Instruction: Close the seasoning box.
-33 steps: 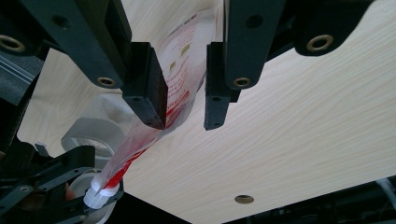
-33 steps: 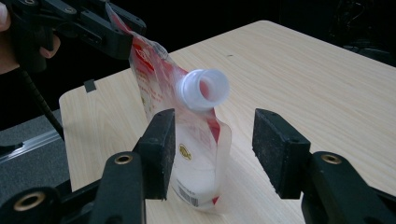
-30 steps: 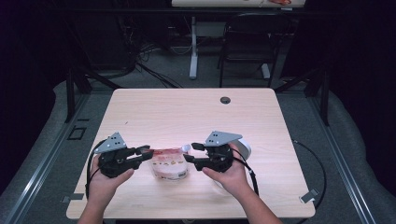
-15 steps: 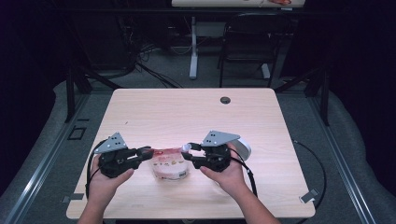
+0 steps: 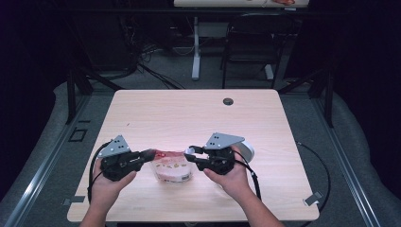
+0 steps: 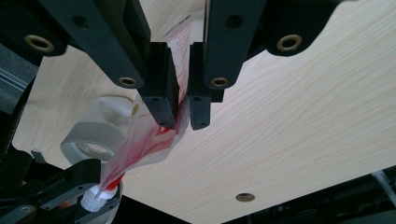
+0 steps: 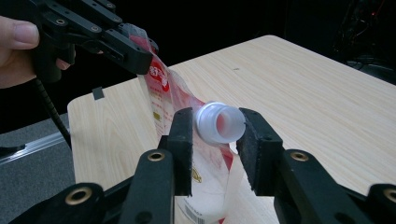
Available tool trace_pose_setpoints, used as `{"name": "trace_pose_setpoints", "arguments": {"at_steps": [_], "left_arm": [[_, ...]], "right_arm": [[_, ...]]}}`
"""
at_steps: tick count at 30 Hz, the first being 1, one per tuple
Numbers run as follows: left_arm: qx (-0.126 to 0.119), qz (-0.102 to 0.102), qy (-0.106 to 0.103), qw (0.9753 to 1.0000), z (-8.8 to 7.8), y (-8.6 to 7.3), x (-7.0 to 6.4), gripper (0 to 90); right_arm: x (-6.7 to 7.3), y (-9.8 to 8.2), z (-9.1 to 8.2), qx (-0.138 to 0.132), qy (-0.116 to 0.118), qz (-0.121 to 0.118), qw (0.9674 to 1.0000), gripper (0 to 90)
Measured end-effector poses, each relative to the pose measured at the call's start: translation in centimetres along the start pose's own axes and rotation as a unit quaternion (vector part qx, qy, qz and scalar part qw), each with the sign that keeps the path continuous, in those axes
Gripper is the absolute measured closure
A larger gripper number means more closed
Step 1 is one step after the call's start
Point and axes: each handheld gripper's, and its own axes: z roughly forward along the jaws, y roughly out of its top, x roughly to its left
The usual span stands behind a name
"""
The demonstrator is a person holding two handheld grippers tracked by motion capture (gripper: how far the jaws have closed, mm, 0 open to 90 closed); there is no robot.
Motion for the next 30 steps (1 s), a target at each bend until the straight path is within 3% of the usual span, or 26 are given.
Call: {"name": "trace_pose_setpoints", "arguments": {"at_steps": [17, 30], "left_arm": [[-0.01, 0.018, -0.014, 0.9997, 1.0, 0.2, -1.5, 88.6], [-0.014, 0.017, -0.033, 0.9992, 1.6, 0.3, -2.2, 88.8]], "right_arm": [[0.2, -0.8, -1.9, -0.001, -0.012, -0.012, 0.9999, 67.4], [0.4, -1.1, -3.3, 0.009, -0.017, -0.015, 0.9997, 67.5]]}}
